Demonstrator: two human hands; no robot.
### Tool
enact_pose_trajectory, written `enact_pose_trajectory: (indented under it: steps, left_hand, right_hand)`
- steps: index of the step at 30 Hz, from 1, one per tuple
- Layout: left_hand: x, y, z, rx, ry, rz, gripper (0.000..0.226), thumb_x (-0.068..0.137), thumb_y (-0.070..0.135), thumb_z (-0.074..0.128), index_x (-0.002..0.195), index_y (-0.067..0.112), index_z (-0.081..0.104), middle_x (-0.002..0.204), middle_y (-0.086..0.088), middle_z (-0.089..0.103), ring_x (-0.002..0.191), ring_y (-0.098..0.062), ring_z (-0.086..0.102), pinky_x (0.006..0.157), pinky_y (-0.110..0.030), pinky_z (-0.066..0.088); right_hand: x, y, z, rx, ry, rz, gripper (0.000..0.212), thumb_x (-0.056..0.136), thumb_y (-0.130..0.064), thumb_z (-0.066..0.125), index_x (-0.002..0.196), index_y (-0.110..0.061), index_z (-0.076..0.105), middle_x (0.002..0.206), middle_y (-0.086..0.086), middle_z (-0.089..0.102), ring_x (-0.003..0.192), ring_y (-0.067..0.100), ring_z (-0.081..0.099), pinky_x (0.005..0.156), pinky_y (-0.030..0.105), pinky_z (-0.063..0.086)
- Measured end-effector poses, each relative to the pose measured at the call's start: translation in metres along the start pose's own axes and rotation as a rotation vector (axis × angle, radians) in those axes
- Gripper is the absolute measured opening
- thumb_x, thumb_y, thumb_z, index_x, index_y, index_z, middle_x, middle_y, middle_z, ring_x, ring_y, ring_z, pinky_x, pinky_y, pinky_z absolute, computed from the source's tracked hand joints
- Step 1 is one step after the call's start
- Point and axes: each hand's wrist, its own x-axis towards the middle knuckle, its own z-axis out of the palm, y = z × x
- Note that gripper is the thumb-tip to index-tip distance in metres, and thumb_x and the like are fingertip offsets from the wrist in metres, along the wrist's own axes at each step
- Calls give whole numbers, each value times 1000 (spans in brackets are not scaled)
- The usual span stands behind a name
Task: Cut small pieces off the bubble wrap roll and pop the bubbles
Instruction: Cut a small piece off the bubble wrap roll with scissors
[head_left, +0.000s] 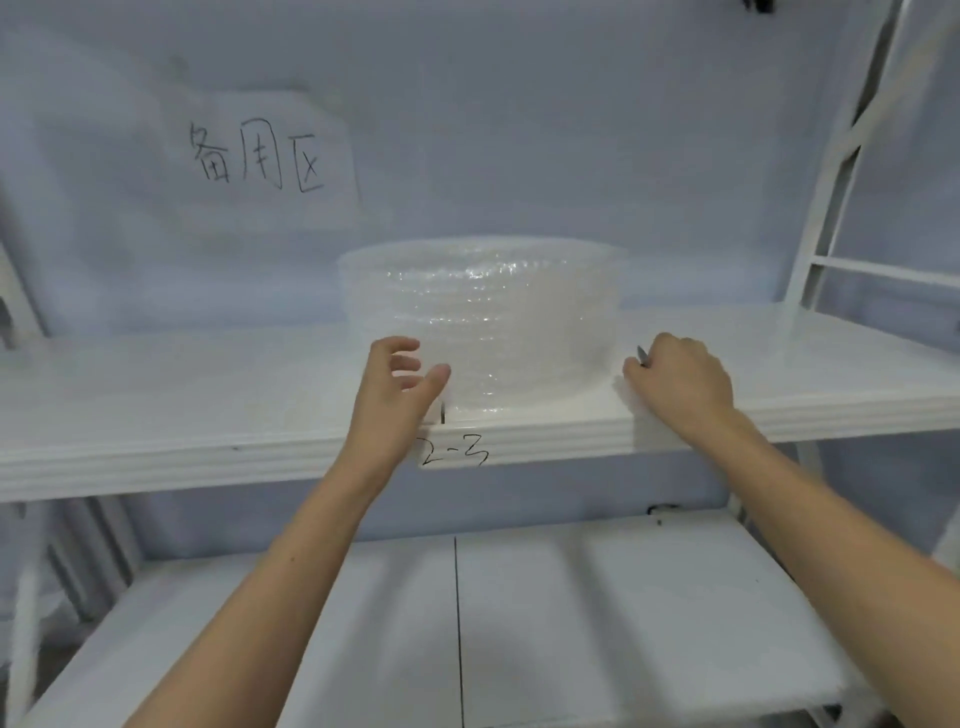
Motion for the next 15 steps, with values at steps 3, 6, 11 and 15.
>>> enact_pose_trajectory:
  steps: [3,6,11,15]
  left_hand:
    - [-1,-1,4,-15,-49,-34,33,89,27,68,118,25,52,106,3,59,87,-9,59,69,-19,44]
    - [-2,-7,9,6,-65,-18,30,88,29,68,115,27,54,107,4,62,84,-9,61,76,-26,51]
    - [-3,-10,12,45,-109,-2,25,88,29,67,110,30,55,100,1,68,73,3,60,64,-8,45]
    - [3,-12,18,132,80,40,33,86,31,68,113,28,49,106,4,55,99,-14,57,84,-32,49]
  right_hand:
    - [9,4,-1,-48,-37,60,30,95,-28,50,78,-3,48,94,14,42,73,30,45,61,32,36]
    - [25,8,0,-41,-114,99,37,88,-27,61,61,-7,46,85,15,56,69,31,52,49,28,32]
    - [39,6,-9,-95,-253,122,32,82,-24,65,61,-8,46,62,8,52,52,22,48,46,24,34]
    - [42,-1,-24,-148,-401,141,15,75,-13,61,67,-6,51,59,8,57,43,24,55,46,22,44]
